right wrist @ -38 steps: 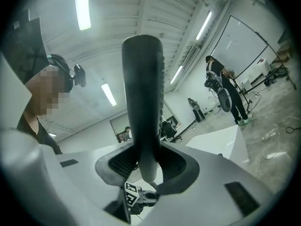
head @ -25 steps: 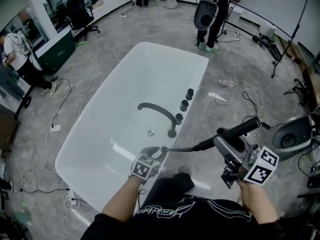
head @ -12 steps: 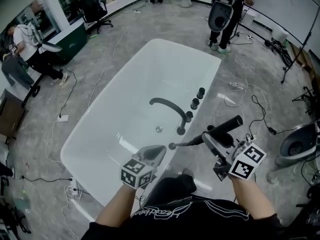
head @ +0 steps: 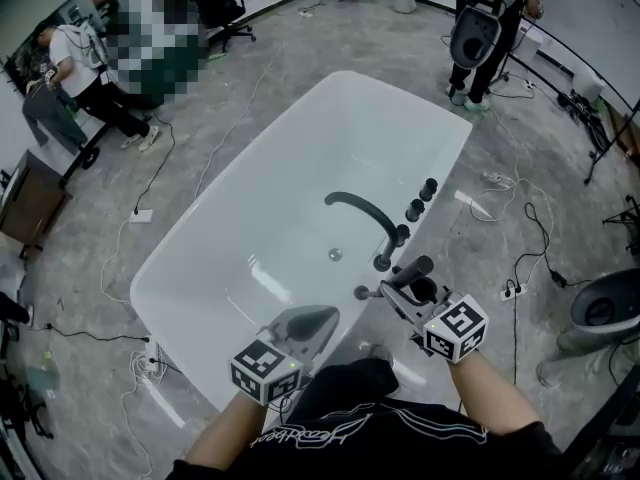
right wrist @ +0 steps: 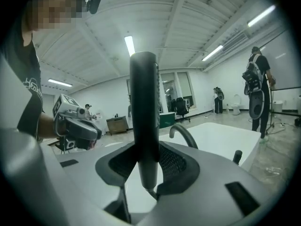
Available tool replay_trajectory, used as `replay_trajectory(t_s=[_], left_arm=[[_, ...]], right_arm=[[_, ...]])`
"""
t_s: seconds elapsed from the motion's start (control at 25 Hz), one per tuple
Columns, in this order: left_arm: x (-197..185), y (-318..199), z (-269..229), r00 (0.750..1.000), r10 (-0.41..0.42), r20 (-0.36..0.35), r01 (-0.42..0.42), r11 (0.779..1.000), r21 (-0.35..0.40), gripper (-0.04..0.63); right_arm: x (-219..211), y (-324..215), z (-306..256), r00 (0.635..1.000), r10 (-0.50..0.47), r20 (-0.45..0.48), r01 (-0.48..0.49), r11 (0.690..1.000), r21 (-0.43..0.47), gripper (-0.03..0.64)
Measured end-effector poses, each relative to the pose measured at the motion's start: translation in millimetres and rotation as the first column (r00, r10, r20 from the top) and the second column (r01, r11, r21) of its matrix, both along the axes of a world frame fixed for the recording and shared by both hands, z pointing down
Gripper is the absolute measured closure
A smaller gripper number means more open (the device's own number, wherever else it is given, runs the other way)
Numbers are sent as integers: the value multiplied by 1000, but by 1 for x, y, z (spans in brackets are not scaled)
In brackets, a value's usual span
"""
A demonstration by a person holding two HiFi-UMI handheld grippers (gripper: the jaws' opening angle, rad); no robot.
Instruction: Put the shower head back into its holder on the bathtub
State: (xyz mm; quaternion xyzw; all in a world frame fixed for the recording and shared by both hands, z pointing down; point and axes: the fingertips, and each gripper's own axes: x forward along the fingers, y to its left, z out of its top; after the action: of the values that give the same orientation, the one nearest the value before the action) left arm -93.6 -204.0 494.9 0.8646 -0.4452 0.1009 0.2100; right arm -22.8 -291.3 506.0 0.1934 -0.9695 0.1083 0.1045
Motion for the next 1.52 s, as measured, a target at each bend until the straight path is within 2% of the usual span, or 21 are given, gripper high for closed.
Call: replay_trajectory(t_s=[0.32,0.84,1.16,1.4,1.52], left_arm=[[-21,18,15,998,-60,4,61,996,-63,592],[-52,18,28,989,-149,-18,146,983,-110,591],[-64,20,46,981,-191,-30,185,972,-143,592],[-71,19,52,979,-199,-38,192,971,-139,592],[-73,19,54,975,-218,-45,209,967,-146,592]], right_arm=[[-35,-17,82,996,-21,-86,12,995,-101,479],[-62,-39,156,977,-39,-212,10,991,-136,479],[-69,-29,211,928,-98,-358,55,990,-130,479],[-61,-12,248,851,-158,-500,146,987,-65,479],[-59,-12,251,853,-150,-500,123,989,-86,479]])
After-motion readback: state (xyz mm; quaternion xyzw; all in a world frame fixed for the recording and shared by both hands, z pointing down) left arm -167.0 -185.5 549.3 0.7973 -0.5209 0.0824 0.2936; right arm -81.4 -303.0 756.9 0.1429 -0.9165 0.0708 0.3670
